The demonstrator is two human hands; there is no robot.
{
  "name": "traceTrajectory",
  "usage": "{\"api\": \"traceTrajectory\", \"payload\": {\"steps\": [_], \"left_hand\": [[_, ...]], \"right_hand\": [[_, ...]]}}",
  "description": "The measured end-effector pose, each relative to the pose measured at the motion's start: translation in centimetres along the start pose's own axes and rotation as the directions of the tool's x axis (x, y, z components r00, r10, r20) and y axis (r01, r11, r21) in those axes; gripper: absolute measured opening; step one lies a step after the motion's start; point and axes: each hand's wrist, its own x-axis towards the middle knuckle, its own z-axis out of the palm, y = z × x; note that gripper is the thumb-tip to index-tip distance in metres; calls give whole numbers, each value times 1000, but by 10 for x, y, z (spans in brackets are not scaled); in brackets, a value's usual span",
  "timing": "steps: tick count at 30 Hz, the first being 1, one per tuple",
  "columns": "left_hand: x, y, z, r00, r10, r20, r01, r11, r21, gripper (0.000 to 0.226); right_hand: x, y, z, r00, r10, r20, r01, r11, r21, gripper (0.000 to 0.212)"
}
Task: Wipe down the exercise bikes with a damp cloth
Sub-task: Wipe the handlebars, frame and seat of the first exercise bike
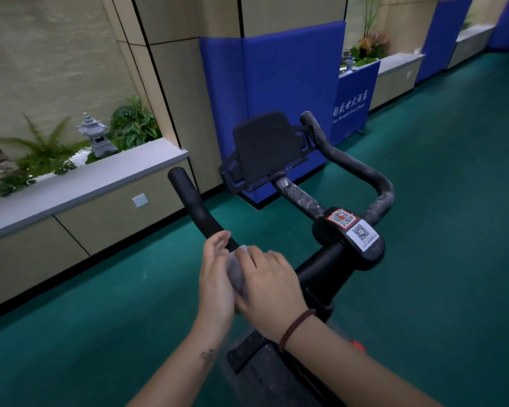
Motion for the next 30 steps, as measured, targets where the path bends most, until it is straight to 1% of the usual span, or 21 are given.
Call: {"api": "traceTrajectory", "payload": {"steps": [2,5,8,10,11,13,15,16,18,19,20,22,23,25,26,27,28,30], "left_hand": [[0,-5,0,999,40,7,-40,999,30,23],[8,-2,-3,994,103,23,-104,992,75,26],[14,-1,-5,980,166,112,-184,966,182,26],[17,-2,-7,964,173,200,-222,941,256,28],[18,-5,-9,950,185,251,-262,911,320,31],[21,-12,-11,907,229,354,-384,794,470,43],[21,-21,-12,875,264,406,-462,705,538,45],[21,-25,-12,869,277,411,-479,682,553,43],[18,-29,-10,868,299,397,-487,671,559,40],[17,-30,-8,869,309,387,-487,673,556,39],[15,-30,-6,870,320,374,-486,676,553,38],[14,-30,-4,873,340,349,-485,678,552,38],[14,-31,-3,874,348,340,-485,678,552,37],[13,-33,-1,876,355,326,-482,677,556,38],[13,-33,0,879,356,316,-476,675,564,39],[12,-33,1,883,359,302,-469,669,577,41],[13,-33,3,886,366,285,-463,658,594,42],[13,-32,7,889,379,258,-451,620,643,44]], "right_hand": [[2,4,2,1000,1,-14,-1,999,-42,54],[0,13,0,999,-14,-50,13,1000,-26,44],[-13,28,-4,995,-21,-94,28,997,77,34],[-22,42,-8,989,-59,-138,67,996,54,29],[-26,49,-11,985,-89,-149,97,994,43,26],[-32,62,-17,977,-141,-158,147,989,26,25],[-33,82,-25,968,-156,-195,154,988,-22,27],[-30,95,-29,965,-129,-228,122,991,-47,26],[-21,119,-42,964,-28,-266,-3,993,-117,24],[-18,126,-47,968,22,-251,-61,987,-149,25],[-16,127,-48,975,44,-219,-83,982,-169,26],[-20,118,-40,987,30,-157,-53,988,-144,33],[-25,111,-34,988,23,-152,-38,995,-94,35],[-35,97,-23,987,71,-146,-69,997,19,43],[-37,92,-19,986,86,-146,-82,996,31,47],[-38,89,-15,985,67,-162,-64,998,21,45],[-37,85,-11,982,20,-188,-17,1000,17,40],[-36,78,-4,962,-98,-253,113,993,45,31]]}}
